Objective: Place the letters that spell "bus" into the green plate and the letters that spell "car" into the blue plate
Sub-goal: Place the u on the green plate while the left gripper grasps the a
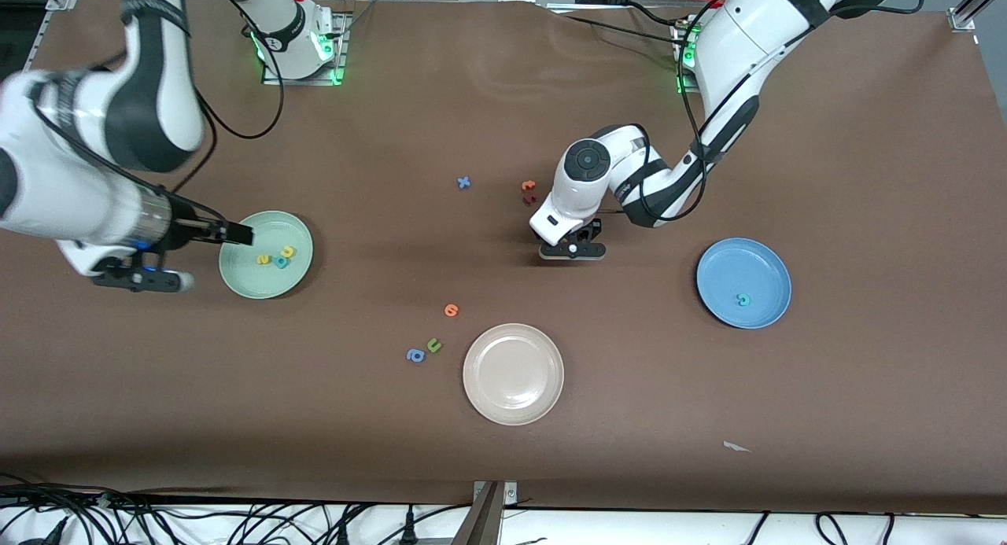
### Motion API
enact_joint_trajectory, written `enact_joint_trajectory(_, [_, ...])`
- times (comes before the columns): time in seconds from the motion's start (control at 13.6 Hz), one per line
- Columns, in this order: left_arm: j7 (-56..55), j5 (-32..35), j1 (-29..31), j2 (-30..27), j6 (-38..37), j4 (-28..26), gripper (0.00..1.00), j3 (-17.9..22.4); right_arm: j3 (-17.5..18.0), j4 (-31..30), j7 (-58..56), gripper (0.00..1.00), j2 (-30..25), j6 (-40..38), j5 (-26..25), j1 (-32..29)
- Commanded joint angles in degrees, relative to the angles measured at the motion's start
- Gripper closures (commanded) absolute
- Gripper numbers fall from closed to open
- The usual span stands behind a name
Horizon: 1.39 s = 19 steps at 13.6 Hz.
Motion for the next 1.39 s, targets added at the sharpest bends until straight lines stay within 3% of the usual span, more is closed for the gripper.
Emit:
enact_joint_trajectory(0.0, [-0.27,2.1,-0.79,1.37,1.23,0.99,0.54,0.85,0.31,5.98,-0.68,0.0,-1.5,-6.44,-6.59,-0.56])
enact_joint_trajectory(0.15, [-0.27,2.1,-0.79,1.37,1.23,0.99,0.56,0.85,3.19,5.47,0.11,0.0,-5.01,-7.85,-8.37,-2.65])
enact_joint_trajectory(0.37, [-0.27,2.1,-0.87,1.37,1.31,0.99,0.59,0.85,18.72,3.45,1.51,0.0,-8.61,-9.01,-11.44,-16.15])
enact_joint_trajectory(0.51, [-0.35,2.1,-0.87,1.37,1.93,0.9,0.63,0.94,31.18,-0.93,1.52,0.0,-11.95,-6.21,-14.07,-27.31])
enact_joint_trajectory(0.66, [-0.35,2.1,-0.87,1.46,1.93,0.81,0.66,0.94,39.39,-7.07,2.39,0.0,-16.52,-0.77,-16.02,-35.42])
enact_joint_trajectory(0.81, [-0.35,2.1,-0.87,1.37,1.93,0.72,0.69,0.94,41.97,-13.85,8.69,0.0,-21.71,4.17,-16.02,-37.73])
enact_joint_trajectory(1.03, [-0.35,2.1,-0.87,1.37,1.93,0.72,0.7,0.94,43.73,-13.52,9.08,0.0,-26.63,3.92,-16.19,-41.6])
enact_joint_trajectory(1.32, [-0.27,2.01,0.0,0.5,1.4,1.07,0.72,0.77,43.82,-13.0,7.33,0.0,-26.48,-0.03,-15.84,-42.75])
